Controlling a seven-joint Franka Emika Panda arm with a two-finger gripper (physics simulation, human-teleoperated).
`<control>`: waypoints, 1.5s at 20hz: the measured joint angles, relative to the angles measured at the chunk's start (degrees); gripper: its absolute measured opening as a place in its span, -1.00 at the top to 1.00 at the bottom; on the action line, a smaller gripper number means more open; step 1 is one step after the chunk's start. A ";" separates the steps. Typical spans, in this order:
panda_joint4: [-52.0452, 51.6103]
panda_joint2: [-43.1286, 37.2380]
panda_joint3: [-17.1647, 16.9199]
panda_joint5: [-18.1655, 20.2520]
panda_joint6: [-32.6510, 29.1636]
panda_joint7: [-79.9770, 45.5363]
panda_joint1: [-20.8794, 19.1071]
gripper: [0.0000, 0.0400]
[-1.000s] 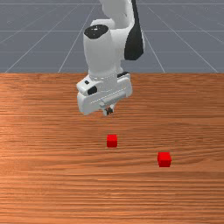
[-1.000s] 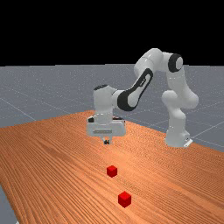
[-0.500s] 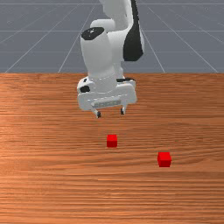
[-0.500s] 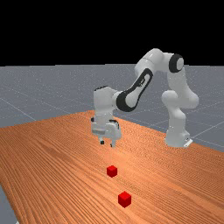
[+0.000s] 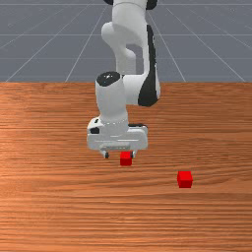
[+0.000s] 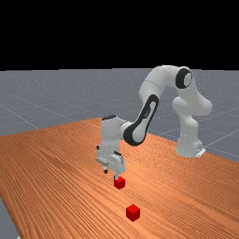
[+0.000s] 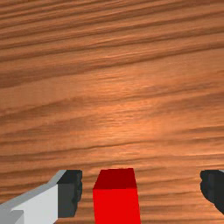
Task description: Stack all the cube
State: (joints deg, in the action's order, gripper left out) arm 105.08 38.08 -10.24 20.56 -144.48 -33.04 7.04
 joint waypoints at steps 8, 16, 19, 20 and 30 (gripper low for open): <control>8.60 -0.03 -0.11 -0.23 -11.99 -1.14 3.72 -1.00; 9.56 0.30 -0.44 -0.63 -14.02 -1.14 4.44 0.06; 9.07 -0.43 -0.89 -1.64 -13.47 -1.95 6.00 0.06; 7.91 -0.39 -0.89 -2.14 -13.08 -2.57 7.04 0.05; -12.80 5.23 -0.48 -5.93 0.11 -9.24 13.02 0.05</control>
State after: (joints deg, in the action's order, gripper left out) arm 92.28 43.31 -10.72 14.63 -144.37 -42.28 20.07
